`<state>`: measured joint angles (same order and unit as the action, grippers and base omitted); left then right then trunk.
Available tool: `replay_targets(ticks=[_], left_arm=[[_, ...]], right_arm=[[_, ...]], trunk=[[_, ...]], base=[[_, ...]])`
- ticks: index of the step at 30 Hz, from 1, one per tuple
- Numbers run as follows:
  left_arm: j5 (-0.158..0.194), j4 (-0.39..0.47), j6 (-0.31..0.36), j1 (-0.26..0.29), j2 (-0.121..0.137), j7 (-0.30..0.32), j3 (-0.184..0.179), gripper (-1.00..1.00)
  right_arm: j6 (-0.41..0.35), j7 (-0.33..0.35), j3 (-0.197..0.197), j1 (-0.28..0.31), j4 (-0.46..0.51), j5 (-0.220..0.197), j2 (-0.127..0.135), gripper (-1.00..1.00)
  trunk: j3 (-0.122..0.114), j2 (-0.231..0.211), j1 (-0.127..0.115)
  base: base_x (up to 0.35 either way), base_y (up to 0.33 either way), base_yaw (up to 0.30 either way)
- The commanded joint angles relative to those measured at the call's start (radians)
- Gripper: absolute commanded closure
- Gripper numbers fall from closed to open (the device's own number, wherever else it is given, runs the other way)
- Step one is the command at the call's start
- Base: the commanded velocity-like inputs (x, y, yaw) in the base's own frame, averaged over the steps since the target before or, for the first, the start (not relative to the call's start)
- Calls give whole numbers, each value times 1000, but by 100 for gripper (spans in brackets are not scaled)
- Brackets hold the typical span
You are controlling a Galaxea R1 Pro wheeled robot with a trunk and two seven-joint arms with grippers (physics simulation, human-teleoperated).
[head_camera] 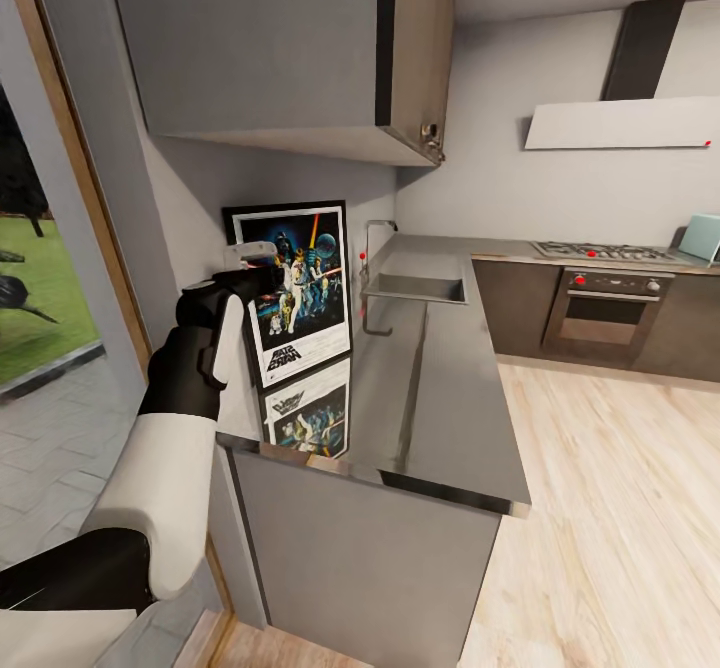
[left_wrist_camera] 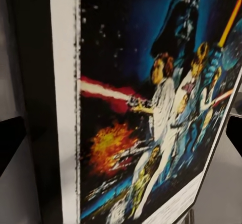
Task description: Pick up the poster from the kitchen countertop and hang it on one of the wall nails in the kitchen.
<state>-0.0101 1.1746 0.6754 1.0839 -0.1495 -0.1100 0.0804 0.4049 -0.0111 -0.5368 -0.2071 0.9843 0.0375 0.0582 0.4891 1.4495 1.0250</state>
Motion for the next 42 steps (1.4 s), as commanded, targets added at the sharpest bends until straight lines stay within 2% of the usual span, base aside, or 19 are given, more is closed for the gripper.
replay_targets(ticks=[1, 6, 11, 42], left_arm=[[-1, 3, 5, 1, -1, -3, 1, -100], [-1, 10, 6, 1, -1, -40, 4, -100], [-1, 10, 6, 1, -1, -49, 19, -100], [-1, 8, 6, 1, -1, -51, 27, -100]], right_arm=[[2, -1, 0, 0, -1, 4, 0, -100], [2, -1, 0, 0, -4, 4, 1, -100], [2, -1, 0, 0, -4, 4, 0, -100], [2, -1, 0, 0, -4, 4, 0, -100]], trunk=[[1, 1, 0], [1, 1, 0], [1, 1, 0], [1, 1, 0]], base=[[0, 0, 0], [0, 0, 0], [0, 0, 0], [33, 0, 0]])
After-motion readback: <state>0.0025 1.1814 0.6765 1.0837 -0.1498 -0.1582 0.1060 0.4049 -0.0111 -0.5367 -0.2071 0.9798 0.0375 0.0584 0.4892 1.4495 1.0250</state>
